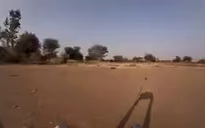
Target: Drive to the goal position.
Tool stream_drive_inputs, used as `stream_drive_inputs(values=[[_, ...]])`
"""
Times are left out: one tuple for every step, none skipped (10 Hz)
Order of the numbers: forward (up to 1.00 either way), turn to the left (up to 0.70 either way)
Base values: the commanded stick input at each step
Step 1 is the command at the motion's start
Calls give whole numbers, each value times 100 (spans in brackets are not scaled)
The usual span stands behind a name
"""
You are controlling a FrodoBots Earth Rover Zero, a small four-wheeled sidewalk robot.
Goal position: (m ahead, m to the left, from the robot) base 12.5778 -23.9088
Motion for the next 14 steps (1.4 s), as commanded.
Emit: stream_drive_inputs(values=[[69,0],[69,0],[69,0],[69,0],[69,0],[69,0],[69,0],[69,0],[69,0],[69,0],[69,0],[69,0],[69,0],[69,0]])
